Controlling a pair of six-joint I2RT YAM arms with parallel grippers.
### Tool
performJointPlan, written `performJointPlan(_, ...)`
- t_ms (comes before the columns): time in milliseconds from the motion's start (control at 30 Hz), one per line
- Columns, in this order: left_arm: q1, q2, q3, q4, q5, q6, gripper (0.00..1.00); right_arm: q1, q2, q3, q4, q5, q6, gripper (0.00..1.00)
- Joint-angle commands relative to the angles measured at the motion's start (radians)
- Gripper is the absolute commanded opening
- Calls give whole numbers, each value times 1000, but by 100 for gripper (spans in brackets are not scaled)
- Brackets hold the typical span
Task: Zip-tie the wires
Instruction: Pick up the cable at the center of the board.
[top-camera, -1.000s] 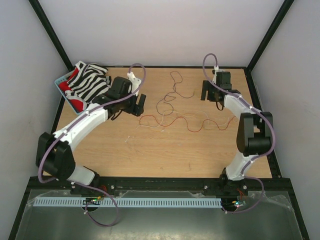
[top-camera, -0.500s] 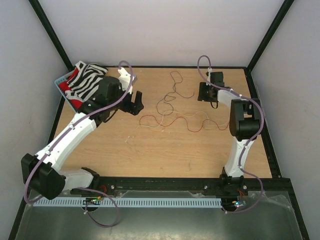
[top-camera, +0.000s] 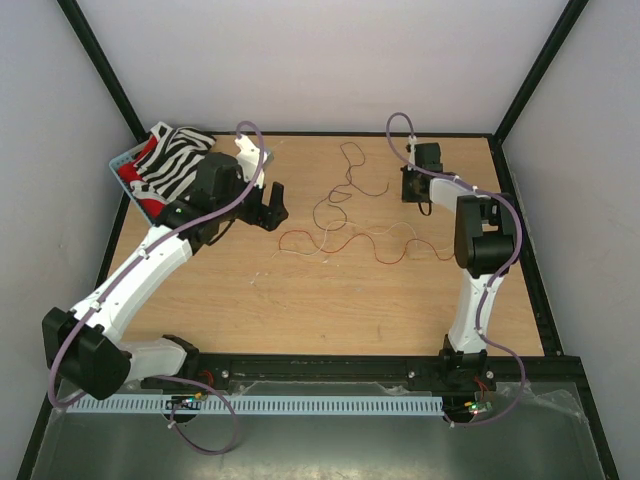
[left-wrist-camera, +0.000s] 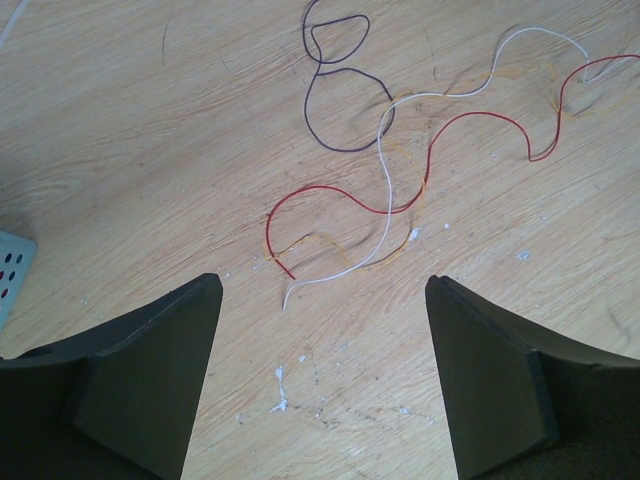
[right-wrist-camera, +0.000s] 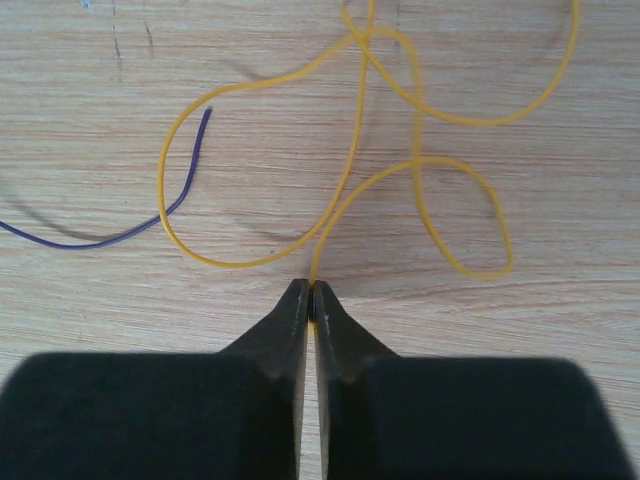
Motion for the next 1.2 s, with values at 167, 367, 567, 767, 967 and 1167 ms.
performJointPlan(167, 15, -59, -6, 85, 94, -47, 86, 10, -160, 49, -32, 4, -30, 0)
performJointPlan(367, 51, -114, -91, 315, 190, -155, 99, 10, -337, 123, -30, -185, 40, 0)
performJointPlan(567, 91, -87, -77, 397, 326, -230, 99, 11, -429, 262, -22, -439, 165, 0)
performJointPlan(767, 91, -61, -99, 482, 369, -239, 99, 20, -478, 373, 58, -614, 287, 0)
performJointPlan(967, 88, -72, -166, 594, 380, -267, 99, 20, -508, 488, 126, -740, 419, 0)
performJointPlan(1167, 75, -109, -226, 641, 356, -282, 99, 20, -566, 494, 268, -836, 566, 0)
